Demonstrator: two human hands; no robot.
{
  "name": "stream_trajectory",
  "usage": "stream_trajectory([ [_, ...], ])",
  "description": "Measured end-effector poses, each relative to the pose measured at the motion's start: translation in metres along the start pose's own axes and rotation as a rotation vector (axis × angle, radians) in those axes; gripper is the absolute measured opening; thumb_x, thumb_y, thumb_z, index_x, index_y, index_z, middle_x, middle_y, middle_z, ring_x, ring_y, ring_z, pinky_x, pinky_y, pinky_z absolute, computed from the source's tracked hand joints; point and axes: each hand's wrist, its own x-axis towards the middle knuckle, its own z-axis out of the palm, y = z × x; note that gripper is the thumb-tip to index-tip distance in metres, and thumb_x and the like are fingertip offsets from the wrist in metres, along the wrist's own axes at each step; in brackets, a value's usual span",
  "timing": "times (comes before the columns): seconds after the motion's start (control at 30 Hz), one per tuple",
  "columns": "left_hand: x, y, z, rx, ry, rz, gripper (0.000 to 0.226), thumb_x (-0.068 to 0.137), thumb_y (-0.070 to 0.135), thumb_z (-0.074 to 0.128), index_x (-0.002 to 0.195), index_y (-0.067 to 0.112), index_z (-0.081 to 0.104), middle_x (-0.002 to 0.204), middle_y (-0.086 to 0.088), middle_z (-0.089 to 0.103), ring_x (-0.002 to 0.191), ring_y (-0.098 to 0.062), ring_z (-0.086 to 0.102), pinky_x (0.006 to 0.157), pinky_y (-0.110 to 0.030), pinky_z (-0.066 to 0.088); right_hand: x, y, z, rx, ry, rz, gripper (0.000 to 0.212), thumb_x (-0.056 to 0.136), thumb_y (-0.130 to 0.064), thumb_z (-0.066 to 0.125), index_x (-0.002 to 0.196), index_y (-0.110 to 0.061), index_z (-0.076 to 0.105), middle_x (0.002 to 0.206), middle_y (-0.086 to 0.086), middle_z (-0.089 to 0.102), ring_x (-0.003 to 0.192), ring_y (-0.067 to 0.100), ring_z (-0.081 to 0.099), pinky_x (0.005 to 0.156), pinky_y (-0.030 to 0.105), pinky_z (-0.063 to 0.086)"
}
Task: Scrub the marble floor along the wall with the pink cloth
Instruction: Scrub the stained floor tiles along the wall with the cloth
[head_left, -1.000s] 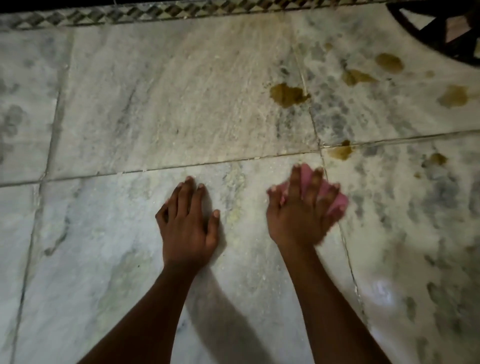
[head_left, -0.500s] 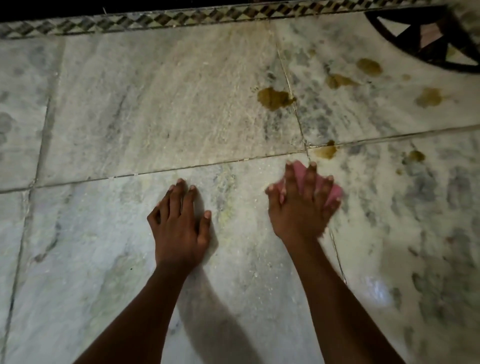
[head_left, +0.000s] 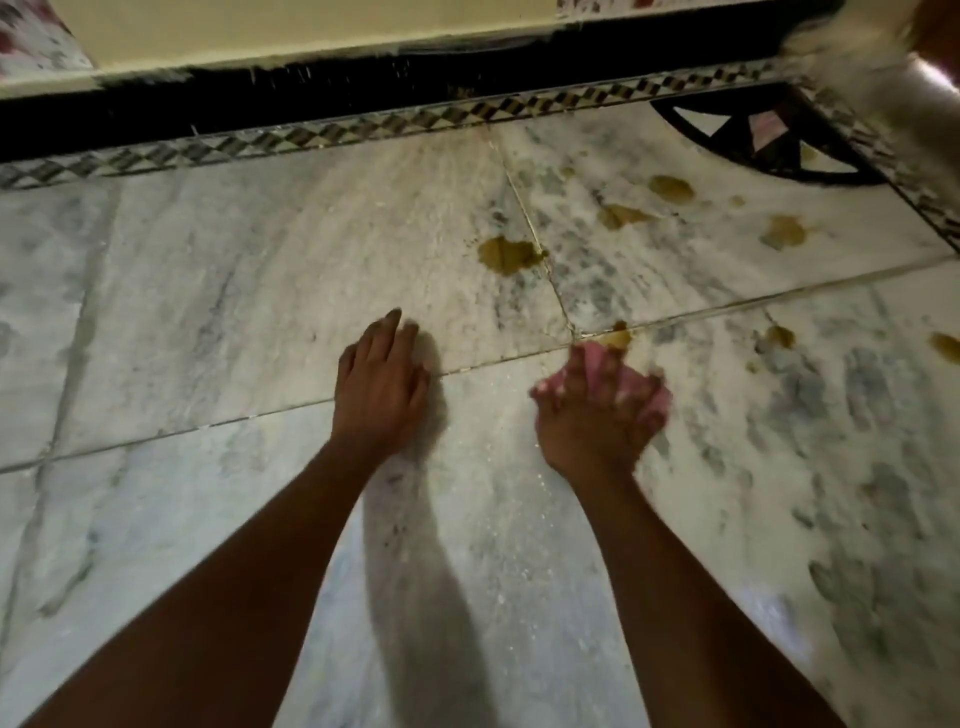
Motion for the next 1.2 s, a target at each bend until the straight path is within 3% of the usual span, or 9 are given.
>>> stream_trajectory([
  [0.13,0.017,-0.008,0.019,0.022,0.041,-0.016,0.067,0.102,0.047,0.036,0.159,0.014,0.047,0.172,-0.011,0.038,0.157,-0.033,0.038,0.121,-0.052,0.035,-0.019,-0.026,0.009,-0.107,-0.045,-0.512,0.077,0.097,-0.07,0.016,0.169,-0.047,-0.001,0.18,-0.007,-0.012,0.163,0.045,-0.017,0.127,0.072,-0.004],
  [0.23,0.021,-0.009,0.021,-0.016,0.093,-0.01,0.061,0.104,0.045,0.04,0.157,0.015,0.052,0.171,-0.008,0.042,0.156,-0.031,0.041,0.119,-0.051,0.036,-0.037,0.012,-0.003,-0.139,-0.151,-0.618,0.078,0.101,-0.073,0.029,0.165,-0.054,-0.011,0.178,-0.014,-0.02,0.164,0.032,-0.024,0.129,0.067,-0.002],
  [0.37,0.023,-0.011,0.022,-0.046,0.086,-0.027,0.057,0.107,0.042,0.04,0.158,0.018,0.05,0.173,-0.006,0.038,0.159,-0.029,0.037,0.12,-0.051,0.033,-0.023,0.04,-0.017,-0.148,-0.128,-0.387,0.08,0.095,-0.081,0.022,0.16,-0.059,-0.019,0.176,-0.005,-0.03,0.162,0.037,-0.027,0.13,0.063,-0.008],
  [0.53,0.023,-0.006,0.017,-0.069,0.055,-0.067,0.057,0.106,0.039,0.041,0.158,0.017,0.05,0.173,-0.007,0.037,0.16,-0.028,0.036,0.122,-0.05,0.031,0.035,-0.024,-0.012,-0.056,-0.086,-0.116,0.086,0.092,-0.082,0.015,0.168,-0.049,-0.007,0.179,0.002,-0.021,0.16,0.048,-0.025,0.127,0.073,-0.005],
  [0.63,0.026,-0.006,0.011,-0.072,0.023,-0.071,0.057,0.106,0.036,0.041,0.158,0.015,0.051,0.174,-0.009,0.037,0.16,-0.029,0.037,0.121,-0.05,0.033,0.013,-0.043,-0.01,-0.146,-0.099,-0.262,0.081,0.097,-0.075,0.026,0.17,-0.045,0.004,0.181,0.002,-0.008,0.16,0.055,-0.014,0.126,0.076,0.005],
  [0.73,0.025,-0.004,0.008,-0.071,-0.004,-0.065,0.057,0.107,0.035,0.04,0.158,0.014,0.05,0.174,-0.01,0.035,0.159,-0.03,0.038,0.121,-0.052,0.035,-0.013,-0.02,-0.02,-0.189,-0.27,-0.351,0.083,0.093,-0.081,0.018,0.163,-0.054,-0.016,0.177,-0.007,-0.028,0.159,0.049,-0.028,0.128,0.072,0.002],
  [0.97,0.027,-0.002,0.013,-0.042,-0.002,-0.094,0.059,0.104,0.034,0.042,0.161,0.017,0.046,0.176,-0.006,0.031,0.162,-0.027,0.031,0.123,-0.052,0.031,0.082,-0.039,-0.019,0.095,0.01,0.327,0.085,0.096,-0.081,0.024,0.169,-0.045,0.003,0.181,0.005,-0.008,0.159,0.058,-0.012,0.125,0.077,0.001],
  [1.1,0.027,-0.002,0.015,-0.019,0.02,-0.091,0.059,0.104,0.035,0.041,0.159,0.016,0.049,0.176,-0.006,0.032,0.161,-0.028,0.034,0.121,-0.053,0.033,0.068,-0.079,-0.005,-0.017,0.061,-0.069,0.077,0.102,-0.074,0.03,0.169,-0.047,0.003,0.181,-0.001,-0.007,0.163,0.046,-0.014,0.129,0.07,0.001],
  [1.2,0.027,-0.003,0.015,0.01,0.02,-0.087,0.057,0.104,0.034,0.041,0.157,0.015,0.052,0.175,-0.008,0.034,0.159,-0.029,0.038,0.118,-0.053,0.036,0.004,-0.05,-0.007,-0.06,0.006,-0.328,0.079,0.098,-0.079,0.036,0.167,-0.052,0.01,0.181,-0.009,0.0,0.167,0.035,-0.009,0.129,0.063,-0.002],
])
